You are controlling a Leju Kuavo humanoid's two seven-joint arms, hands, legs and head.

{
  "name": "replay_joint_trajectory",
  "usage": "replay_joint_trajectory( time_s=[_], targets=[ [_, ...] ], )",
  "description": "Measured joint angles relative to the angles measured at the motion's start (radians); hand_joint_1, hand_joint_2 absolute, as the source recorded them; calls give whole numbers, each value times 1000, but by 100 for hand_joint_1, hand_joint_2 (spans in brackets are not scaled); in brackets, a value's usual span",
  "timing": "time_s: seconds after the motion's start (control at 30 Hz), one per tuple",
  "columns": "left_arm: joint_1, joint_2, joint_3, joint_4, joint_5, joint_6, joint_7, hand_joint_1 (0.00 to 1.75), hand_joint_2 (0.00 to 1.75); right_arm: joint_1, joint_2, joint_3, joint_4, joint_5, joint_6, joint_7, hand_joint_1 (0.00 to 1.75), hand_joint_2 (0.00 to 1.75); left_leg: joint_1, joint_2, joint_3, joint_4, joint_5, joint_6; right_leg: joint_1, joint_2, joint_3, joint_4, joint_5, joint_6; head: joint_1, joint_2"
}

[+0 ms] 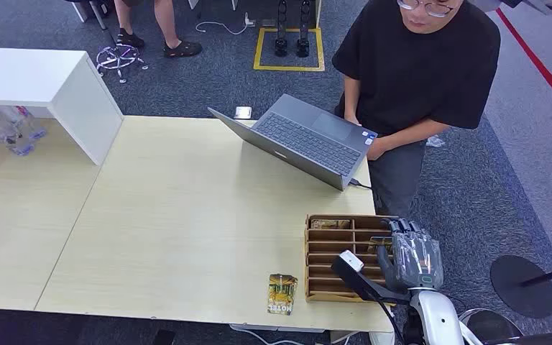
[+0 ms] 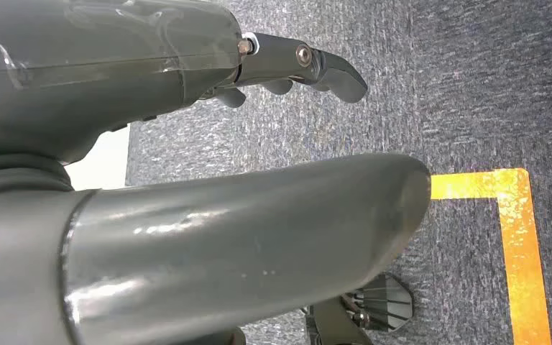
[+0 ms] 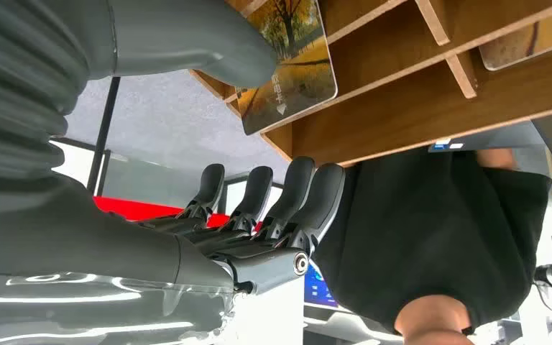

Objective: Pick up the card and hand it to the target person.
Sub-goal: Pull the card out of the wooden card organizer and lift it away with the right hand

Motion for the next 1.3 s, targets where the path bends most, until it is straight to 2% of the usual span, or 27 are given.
replay_joint_trajectory(
  time_s=[0.17,0.57,0.73,0.97,1.3],
  targets=[
    [0,0,0,0,0,-1,1,0,0,0,2,0,9,-10,-6,0,90,175,0,0,0,0,0,0,0,0,0,0,0,0,0,0],
    [0,0,-1,0,0,-2,3,0,0,0,2,0,14,27,-11,14,78,175,0,0,0,0,0,0,0,0,0,0,0,0,0,0],
    [0,0,-1,0,4,-2,4,0,0,1,2,0,9,40,-10,20,81,175,0,0,0,0,0,0,0,0,0,0,0,0,0,0],
    [0,0,-1,0,11,0,6,0,0,6,2,-1,-13,62,-8,35,99,175,0,0,0,0,0,0,0,0,0,0,0,0,0,0],
    [0,0,-1,0,14,0,6,0,0,15,2,-1,-20,66,0,36,105,175,0,0,0,0,0,0,0,0,0,0,0,0,0,0]
  ],
)
